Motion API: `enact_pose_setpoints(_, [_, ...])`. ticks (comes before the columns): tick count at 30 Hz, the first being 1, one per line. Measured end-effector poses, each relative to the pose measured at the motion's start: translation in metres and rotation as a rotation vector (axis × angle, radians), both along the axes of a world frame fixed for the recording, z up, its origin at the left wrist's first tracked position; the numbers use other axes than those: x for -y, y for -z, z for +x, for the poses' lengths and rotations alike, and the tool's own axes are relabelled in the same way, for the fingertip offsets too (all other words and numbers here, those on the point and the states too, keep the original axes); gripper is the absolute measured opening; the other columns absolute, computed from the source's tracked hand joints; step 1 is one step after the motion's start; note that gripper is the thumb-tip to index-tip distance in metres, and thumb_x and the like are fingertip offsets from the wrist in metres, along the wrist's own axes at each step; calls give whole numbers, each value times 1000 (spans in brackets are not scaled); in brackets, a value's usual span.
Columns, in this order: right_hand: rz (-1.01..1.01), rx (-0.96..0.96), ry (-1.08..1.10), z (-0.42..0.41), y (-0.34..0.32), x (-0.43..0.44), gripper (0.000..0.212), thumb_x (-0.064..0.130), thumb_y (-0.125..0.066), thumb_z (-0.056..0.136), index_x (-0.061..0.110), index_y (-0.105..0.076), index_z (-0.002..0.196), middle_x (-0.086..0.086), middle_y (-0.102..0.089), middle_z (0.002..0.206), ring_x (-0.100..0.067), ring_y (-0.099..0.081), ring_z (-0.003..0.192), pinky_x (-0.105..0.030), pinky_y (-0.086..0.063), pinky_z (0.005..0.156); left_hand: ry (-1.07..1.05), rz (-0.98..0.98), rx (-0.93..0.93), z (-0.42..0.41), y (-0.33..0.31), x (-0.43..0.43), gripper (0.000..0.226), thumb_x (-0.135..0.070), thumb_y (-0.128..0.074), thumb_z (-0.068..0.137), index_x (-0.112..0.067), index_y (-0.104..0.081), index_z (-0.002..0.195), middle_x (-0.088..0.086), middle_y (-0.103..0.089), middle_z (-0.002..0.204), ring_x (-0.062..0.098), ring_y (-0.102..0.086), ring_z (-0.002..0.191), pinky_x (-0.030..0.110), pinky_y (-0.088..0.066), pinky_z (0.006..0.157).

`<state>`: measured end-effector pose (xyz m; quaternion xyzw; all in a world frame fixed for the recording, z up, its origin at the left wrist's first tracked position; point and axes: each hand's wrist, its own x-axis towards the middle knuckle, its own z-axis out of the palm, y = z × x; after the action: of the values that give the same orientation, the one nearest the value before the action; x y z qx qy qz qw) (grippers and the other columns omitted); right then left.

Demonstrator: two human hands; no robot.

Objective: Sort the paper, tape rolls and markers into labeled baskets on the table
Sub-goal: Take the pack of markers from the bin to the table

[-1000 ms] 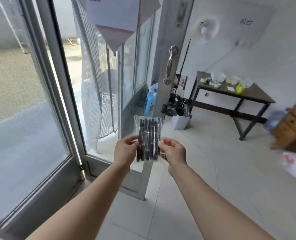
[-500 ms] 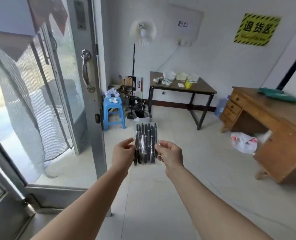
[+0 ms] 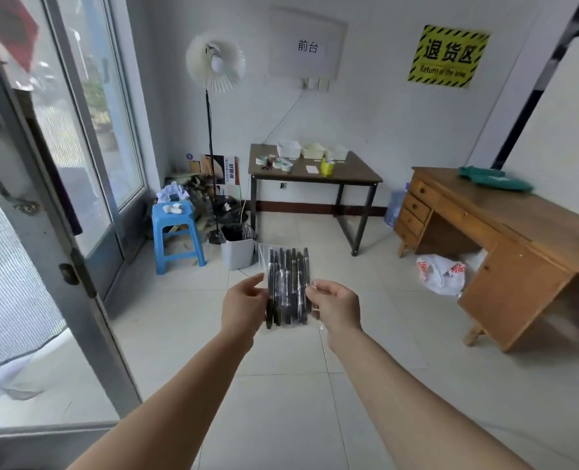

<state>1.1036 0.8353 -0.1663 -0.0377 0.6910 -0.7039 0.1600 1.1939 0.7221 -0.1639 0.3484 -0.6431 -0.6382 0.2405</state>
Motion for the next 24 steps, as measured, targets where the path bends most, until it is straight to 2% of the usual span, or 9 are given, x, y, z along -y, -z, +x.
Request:
enact_pose_setpoints(8, [6, 13, 48, -82, 1, 0, 23, 7, -72, 84, 8, -68, 107, 1, -66, 88, -7, -61, 70, -13, -45, 50, 71, -22, 25, -93, 4, 10, 45, -3, -51, 91, -17, -55, 133, 4, -69, 84, 23, -60, 74, 51, -55, 80])
enact_pose_setpoints(12, [-4, 5, 91, -132, -2, 10, 23, 6, -71, 84, 7, -68, 107, 4, -64, 84, -5, -59, 67, -14, -45, 52, 108, 14, -3, -148, 2, 22, 44, -2, -51, 91, -15, -55, 133, 3, -65, 81, 21, -59, 72, 45, -56, 82])
enact_pose_setpoints(17, [9, 16, 150, -198, -6, 35, 26, 5, -74, 81, 4, -69, 107, -5, -68, 92, -10, -60, 65, -19, -48, 54, 154, 60, -24, -218, -4, 46, 42, -1, -50, 93, -10, -53, 134, 7, -61, 89, 20, -57, 75, 38, -55, 76])
enact_pose_setpoints(20, [15, 11, 170, -240, -9, 50, 25, 5, -74, 81, 6, -70, 106, -6, -68, 92, -10, -59, 64, -15, -46, 47, 170, 44, -26, -261, -8, 62, 41, 0, -51, 93, -9, -54, 133, 4, -60, 84, 17, -56, 70, 31, -54, 67])
enact_pose_setpoints(24, [21, 13, 184, -292, -12, 66, 25, 5, -73, 82, 7, -70, 106, -6, -69, 92, -10, -58, 62, -15, -46, 46, 178, 9, -11, -319, -9, 82, 40, -2, -52, 93, -12, -57, 131, 1, -59, 78, 14, -54, 65, 32, -55, 68])
